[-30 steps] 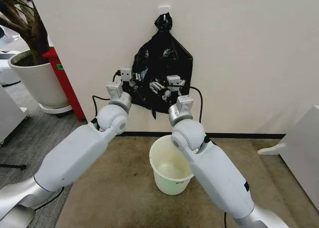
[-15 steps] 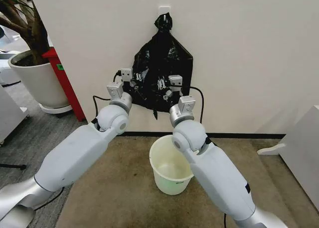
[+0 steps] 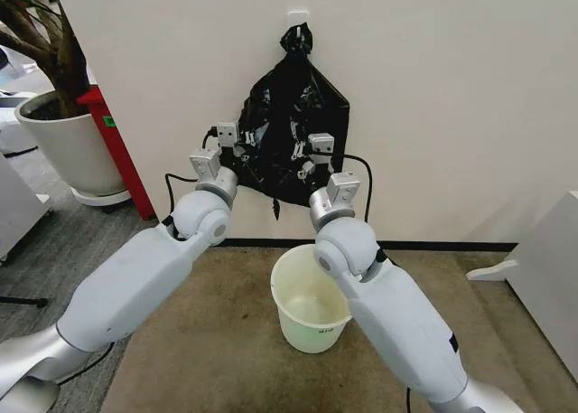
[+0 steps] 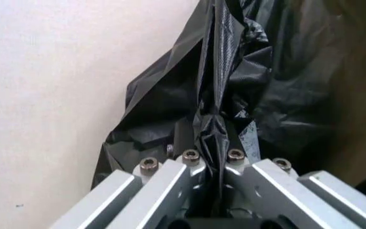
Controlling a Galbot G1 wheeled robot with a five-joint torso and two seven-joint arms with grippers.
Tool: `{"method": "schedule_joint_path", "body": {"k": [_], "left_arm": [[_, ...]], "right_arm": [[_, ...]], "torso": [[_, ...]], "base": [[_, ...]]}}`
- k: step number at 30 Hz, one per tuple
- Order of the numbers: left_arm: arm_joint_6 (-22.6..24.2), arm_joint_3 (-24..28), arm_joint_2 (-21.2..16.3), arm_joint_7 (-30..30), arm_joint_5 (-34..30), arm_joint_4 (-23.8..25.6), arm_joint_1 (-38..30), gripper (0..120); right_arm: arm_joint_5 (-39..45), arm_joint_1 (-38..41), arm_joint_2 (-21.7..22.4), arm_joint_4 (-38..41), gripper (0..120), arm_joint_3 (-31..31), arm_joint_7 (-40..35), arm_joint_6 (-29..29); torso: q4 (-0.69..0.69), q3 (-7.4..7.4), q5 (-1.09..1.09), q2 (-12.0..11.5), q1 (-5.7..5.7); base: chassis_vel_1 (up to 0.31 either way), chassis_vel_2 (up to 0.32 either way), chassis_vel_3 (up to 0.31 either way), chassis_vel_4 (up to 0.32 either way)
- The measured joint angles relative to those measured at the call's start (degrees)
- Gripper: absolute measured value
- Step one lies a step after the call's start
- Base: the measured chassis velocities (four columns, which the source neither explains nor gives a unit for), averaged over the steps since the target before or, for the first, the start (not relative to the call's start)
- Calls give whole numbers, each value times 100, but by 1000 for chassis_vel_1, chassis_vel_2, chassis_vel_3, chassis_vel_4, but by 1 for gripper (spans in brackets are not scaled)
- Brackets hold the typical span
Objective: Place the garbage bag over the trash bin.
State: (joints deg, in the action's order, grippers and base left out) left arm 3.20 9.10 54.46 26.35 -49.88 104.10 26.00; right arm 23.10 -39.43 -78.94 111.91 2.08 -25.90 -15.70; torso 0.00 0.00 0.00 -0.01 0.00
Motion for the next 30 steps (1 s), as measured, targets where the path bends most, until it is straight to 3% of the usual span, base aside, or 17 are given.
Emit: {"method": "schedule_joint_path", "body": {"k": [8, 12, 19, 25, 30], "left_arm": [[62, -261, -81, 25, -116, 451, 683, 0], [93, -390, -112, 32, 58, 736, 1519, 0], [184, -508, -98, 66, 48, 1047, 1543, 0], [271, -723, -254, 224, -405, 1503, 1585, 0], [397, -840, -246, 383, -989, 2168, 1783, 0]], "right_arm": [[576, -882, 178, 582, 0, -250, -274, -328], [669, -1878, 491, 867, 0, -274, -312, -347], [708, -1659, 517, 1091, 0, -498, -300, -349], [777, -1588, 553, 1464, 0, -728, -261, -365], [925, -1714, 652, 2021, 0, -812, -250, -393]], "torso": [[0, 0, 1, 0, 0], [-1, 0, 0, 0, 0], [0, -1, -1, 0, 0], [1, 0, 0, 0, 0], [0, -1, 0, 1, 0]], "base": [[0, 0, 0, 0], [0, 0, 0, 0], [0, 0, 0, 0], [0, 0, 0, 0], [0, 0, 0, 0]]}}
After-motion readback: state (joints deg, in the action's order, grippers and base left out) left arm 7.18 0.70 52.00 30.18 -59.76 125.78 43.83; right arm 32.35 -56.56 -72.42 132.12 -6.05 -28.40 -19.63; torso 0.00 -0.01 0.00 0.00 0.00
